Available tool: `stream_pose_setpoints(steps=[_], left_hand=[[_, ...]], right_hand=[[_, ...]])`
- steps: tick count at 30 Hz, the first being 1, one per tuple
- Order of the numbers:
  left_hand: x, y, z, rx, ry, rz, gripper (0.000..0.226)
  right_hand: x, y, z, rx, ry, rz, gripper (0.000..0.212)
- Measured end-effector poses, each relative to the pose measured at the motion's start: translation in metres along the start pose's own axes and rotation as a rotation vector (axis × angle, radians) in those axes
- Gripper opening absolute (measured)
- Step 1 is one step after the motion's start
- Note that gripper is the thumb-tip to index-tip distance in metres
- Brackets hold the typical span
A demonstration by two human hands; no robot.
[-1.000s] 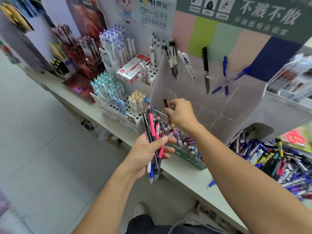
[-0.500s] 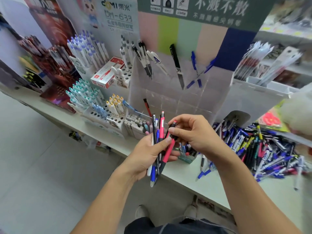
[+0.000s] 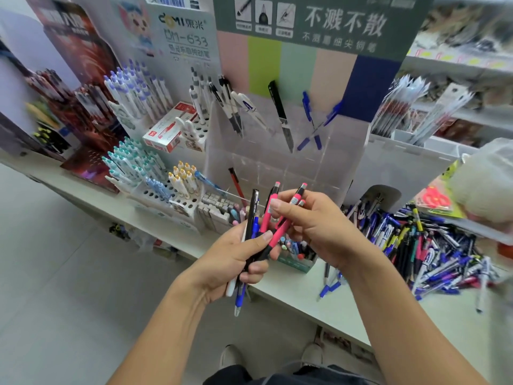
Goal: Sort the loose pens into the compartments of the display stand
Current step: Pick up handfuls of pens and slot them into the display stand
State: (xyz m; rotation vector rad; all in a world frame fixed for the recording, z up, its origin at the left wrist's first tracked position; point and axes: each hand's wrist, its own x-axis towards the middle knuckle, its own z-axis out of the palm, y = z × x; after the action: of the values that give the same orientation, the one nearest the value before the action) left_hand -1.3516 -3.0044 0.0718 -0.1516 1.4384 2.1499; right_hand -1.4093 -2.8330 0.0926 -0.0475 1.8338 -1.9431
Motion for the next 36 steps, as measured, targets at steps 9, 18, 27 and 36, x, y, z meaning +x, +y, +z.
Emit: stream_pose_setpoints(steps=[9, 18, 27, 36], left_hand=[[-0.007, 0.000, -0.012, 0.038, 0.044, -0.007, 0.028], [-0.017, 0.001, -0.053, -0.427, 0.148, 0.060, 0.014], [-0.026, 0.014, -0.065, -0.541, 0.101, 0.208, 0.022], [-0.033, 0.017, -0.074, -0.415, 0.288, 0.239, 0.020]], right_hand=[[0.012, -0.006, 0.013, -0.149, -0.067, 0.005, 0.012], [0.068, -0.081, 0.011, -0.444, 0.194, -0.452, 0.021], [0.176, -0.071, 0.073, -1.373, 0.049, -0.915, 0.022], [0.210, -0.038, 0.075, -1.387, 0.014, -0.495, 0.010]])
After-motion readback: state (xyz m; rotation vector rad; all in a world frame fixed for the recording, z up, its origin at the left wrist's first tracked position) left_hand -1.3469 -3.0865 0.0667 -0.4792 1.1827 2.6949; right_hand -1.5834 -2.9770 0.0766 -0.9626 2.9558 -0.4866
